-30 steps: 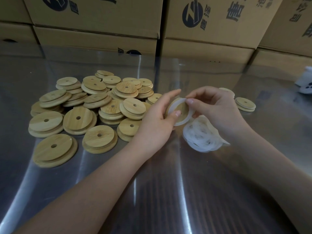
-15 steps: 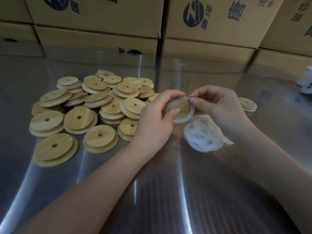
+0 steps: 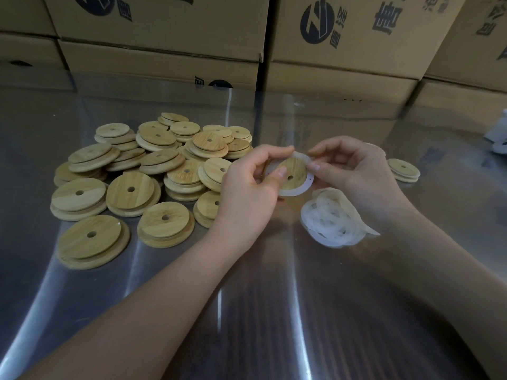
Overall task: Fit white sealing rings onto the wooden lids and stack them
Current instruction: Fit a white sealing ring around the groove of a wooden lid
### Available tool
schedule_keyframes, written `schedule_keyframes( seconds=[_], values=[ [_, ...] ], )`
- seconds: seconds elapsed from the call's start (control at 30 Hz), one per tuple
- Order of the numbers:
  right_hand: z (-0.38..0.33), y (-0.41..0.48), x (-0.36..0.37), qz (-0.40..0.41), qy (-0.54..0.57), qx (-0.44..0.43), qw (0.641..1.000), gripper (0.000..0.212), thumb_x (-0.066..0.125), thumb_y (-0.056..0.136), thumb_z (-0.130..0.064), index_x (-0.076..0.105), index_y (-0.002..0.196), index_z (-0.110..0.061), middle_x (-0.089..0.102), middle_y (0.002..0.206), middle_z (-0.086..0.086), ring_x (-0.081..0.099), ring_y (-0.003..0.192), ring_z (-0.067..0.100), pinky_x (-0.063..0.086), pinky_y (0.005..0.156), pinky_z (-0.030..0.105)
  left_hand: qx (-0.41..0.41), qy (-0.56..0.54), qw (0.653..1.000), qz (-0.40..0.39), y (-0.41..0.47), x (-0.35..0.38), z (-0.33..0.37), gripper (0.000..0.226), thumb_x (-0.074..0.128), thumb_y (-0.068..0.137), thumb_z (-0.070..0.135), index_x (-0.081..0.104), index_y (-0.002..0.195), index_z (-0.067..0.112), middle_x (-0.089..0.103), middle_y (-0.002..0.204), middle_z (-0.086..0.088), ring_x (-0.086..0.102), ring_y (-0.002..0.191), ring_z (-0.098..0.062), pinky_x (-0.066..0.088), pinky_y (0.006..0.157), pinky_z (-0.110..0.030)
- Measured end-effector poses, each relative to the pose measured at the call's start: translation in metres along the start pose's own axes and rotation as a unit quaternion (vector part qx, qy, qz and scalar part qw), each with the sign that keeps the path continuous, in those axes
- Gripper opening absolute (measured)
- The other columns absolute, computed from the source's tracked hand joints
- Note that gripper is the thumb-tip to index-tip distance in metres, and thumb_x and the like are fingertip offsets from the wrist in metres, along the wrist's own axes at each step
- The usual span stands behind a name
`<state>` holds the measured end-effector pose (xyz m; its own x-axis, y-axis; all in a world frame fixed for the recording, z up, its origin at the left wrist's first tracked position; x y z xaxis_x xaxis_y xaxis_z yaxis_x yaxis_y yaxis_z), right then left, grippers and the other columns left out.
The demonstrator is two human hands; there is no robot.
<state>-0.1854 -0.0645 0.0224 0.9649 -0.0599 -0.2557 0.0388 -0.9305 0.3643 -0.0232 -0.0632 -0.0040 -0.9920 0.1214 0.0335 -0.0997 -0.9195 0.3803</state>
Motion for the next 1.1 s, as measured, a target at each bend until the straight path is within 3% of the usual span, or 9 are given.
schedule_keyframes(
  seconds=[0.3, 0.57, 0.8, 0.93, 1.1],
  values=[
    [0.003, -0.001, 0.003, 0.036, 0.017, 0.008, 0.999, 0.011, 0.069, 0.084, 0.002, 0.071, 0.085, -0.009, 0.073, 0.075, 0.000, 0.070, 0.069, 0.011, 0.053, 0.063, 0.018, -0.018, -0.029, 0.999, 0.016, -0.001, -0.002, 0.001, 0.033, 0.057, 0.094, -0.001, 0.069, 0.099, 0.030, 0.072, 0.102, -0.001, 0.070, 0.093, -0.015, 0.061, 0.062, -0.034],
    [0.004, 0.001, 0.001, -0.006, 0.052, 0.035, 0.998, 0.010, 0.067, 0.085, 0.001, 0.072, 0.091, -0.006, 0.075, 0.081, 0.009, 0.070, 0.073, 0.019, 0.055, 0.066, 0.024, -0.084, -0.084, 0.992, 0.036, -0.002, -0.002, -0.004, 0.031, 0.054, 0.096, 0.001, 0.070, 0.100, 0.026, 0.073, 0.095, 0.002, 0.072, 0.090, -0.014, 0.062, 0.064, -0.040],
    [0.000, -0.001, 0.004, -0.039, 0.008, 0.013, 0.999, 0.010, 0.067, 0.086, 0.001, 0.071, 0.091, -0.007, 0.074, 0.086, 0.011, 0.071, 0.080, 0.020, 0.056, 0.071, 0.024, -0.148, -0.087, 0.985, -0.011, 0.000, 0.000, -0.012, 0.033, 0.061, 0.092, 0.007, 0.064, 0.117, 0.027, 0.070, 0.108, -0.001, 0.069, 0.101, -0.017, 0.060, 0.081, -0.045],
    [-0.005, -0.005, 0.014, -0.070, -0.016, -0.016, 0.997, 0.019, 0.067, 0.086, 0.003, 0.074, 0.085, -0.015, 0.074, 0.084, 0.007, 0.071, 0.082, 0.019, 0.057, 0.074, 0.025, -0.151, -0.063, 0.986, -0.035, -0.002, 0.003, -0.012, 0.013, 0.070, 0.088, 0.016, 0.073, 0.100, 0.014, 0.072, 0.099, -0.004, 0.071, 0.095, -0.016, 0.059, 0.083, -0.045],
    [-0.008, -0.006, 0.016, -0.067, -0.025, -0.033, 0.997, 0.022, 0.066, 0.086, 0.006, 0.074, 0.087, -0.015, 0.075, 0.085, 0.005, 0.072, 0.082, 0.018, 0.058, 0.074, 0.025, -0.137, -0.074, 0.988, -0.026, -0.001, 0.002, -0.012, 0.004, 0.071, 0.087, 0.017, 0.073, 0.090, 0.018, 0.072, 0.088, 0.007, 0.071, 0.094, -0.016, 0.059, 0.082, -0.047]
  ],
)
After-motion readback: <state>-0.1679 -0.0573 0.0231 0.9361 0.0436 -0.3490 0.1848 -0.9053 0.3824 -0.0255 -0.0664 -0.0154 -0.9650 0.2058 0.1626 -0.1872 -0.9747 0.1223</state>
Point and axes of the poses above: each hand's wrist, its own y-axis towards the middle knuckle, its own x-axis out of the palm, z = x × y, the point moved 6 cm from there along y, towards the middle knuckle
